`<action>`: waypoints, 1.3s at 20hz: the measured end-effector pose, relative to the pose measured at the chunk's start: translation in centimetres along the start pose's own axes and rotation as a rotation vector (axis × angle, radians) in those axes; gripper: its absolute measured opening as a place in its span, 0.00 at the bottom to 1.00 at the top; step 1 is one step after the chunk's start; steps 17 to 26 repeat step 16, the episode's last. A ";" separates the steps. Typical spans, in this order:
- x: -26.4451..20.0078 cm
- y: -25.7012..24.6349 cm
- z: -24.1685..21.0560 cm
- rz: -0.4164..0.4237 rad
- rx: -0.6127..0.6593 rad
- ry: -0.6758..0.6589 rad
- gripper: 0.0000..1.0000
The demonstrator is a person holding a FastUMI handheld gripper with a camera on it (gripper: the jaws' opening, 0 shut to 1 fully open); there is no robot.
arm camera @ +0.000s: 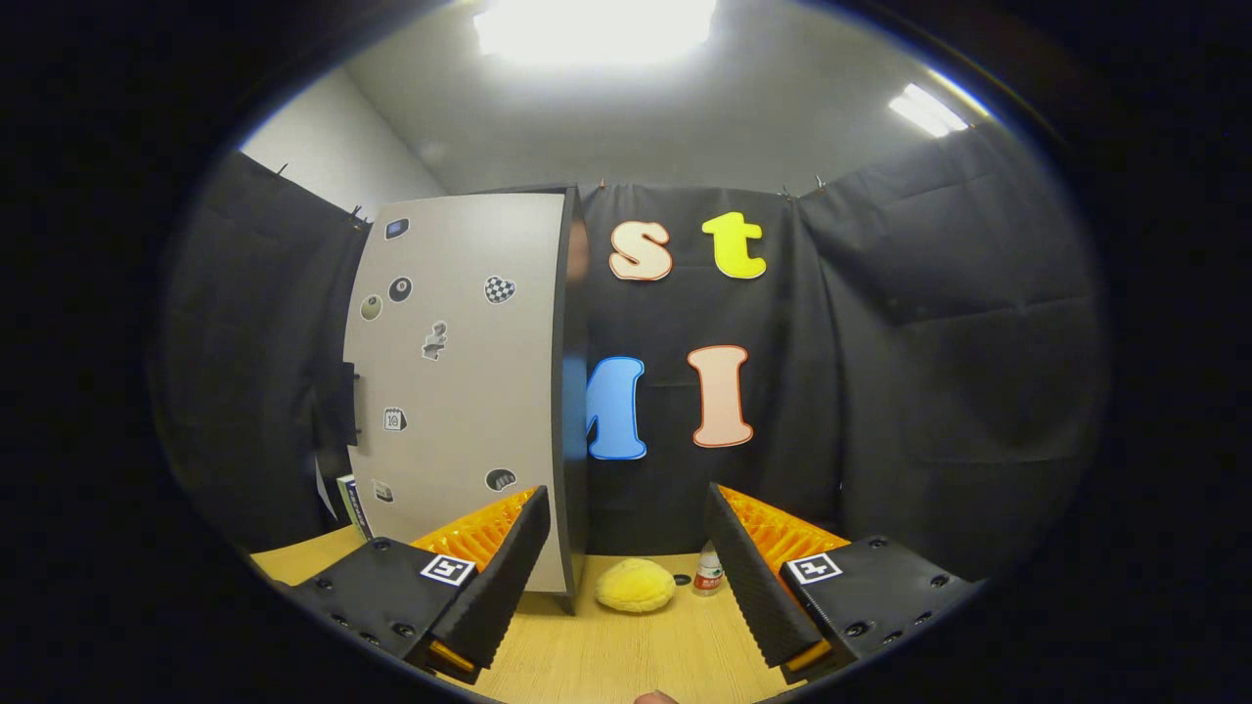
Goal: Open the shoe cabinet door, grab the shoes and put them into the shoe cabinet, then close the shoe cabinet door.
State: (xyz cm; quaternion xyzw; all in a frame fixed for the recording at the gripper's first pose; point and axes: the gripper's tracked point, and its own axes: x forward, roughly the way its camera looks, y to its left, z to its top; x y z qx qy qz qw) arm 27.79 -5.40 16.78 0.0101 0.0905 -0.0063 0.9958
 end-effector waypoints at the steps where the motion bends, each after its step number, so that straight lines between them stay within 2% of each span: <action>1: 0.0 0.1 -0.2 0.002 0.003 0.006 0.99; 26: 0.8 1.2 -0.8 0.011 -0.018 0.015 0.99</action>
